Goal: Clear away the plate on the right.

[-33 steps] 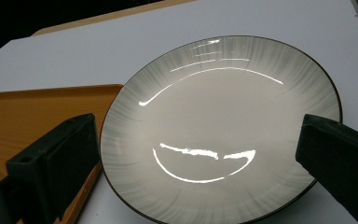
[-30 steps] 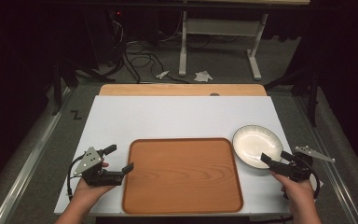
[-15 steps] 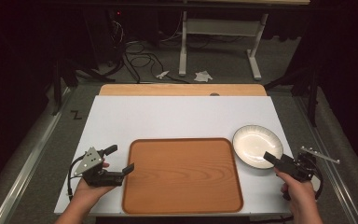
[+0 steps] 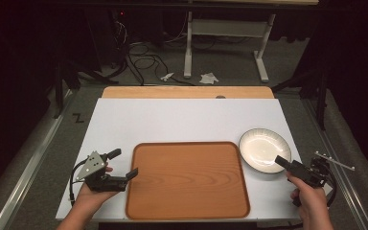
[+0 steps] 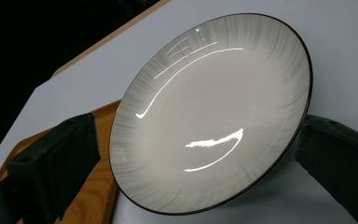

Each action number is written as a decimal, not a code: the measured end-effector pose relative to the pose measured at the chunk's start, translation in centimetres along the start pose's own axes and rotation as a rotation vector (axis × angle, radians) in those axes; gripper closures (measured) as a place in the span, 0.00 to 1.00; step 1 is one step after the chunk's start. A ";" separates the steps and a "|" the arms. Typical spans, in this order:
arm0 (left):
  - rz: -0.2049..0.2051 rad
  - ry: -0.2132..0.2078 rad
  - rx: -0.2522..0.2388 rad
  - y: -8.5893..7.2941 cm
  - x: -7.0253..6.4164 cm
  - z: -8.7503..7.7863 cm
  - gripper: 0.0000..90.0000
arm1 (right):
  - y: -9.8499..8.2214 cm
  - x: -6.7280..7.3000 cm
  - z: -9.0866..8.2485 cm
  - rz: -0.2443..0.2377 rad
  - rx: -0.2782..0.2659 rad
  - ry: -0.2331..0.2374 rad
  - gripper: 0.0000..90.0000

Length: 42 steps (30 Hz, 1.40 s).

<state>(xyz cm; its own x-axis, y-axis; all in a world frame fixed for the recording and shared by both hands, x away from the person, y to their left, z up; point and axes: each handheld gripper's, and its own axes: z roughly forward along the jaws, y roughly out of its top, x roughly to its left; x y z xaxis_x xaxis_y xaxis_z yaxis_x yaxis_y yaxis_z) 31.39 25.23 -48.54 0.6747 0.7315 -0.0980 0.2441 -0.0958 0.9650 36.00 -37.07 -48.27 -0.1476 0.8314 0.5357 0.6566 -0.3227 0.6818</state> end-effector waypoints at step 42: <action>0.018 -0.010 -0.007 0.0 -0.2 -0.1 0.05 | -0.6 -2.6 1.6 0.229 0.119 -0.010 0.45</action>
<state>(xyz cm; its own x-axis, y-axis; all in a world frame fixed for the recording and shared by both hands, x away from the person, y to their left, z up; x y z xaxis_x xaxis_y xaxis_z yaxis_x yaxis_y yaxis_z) 31.20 25.10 -48.46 0.6859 0.7229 -0.0829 0.2271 -0.1044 0.9683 37.15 -38.30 -50.85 0.0216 0.7476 0.6638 0.7546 -0.4477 0.4798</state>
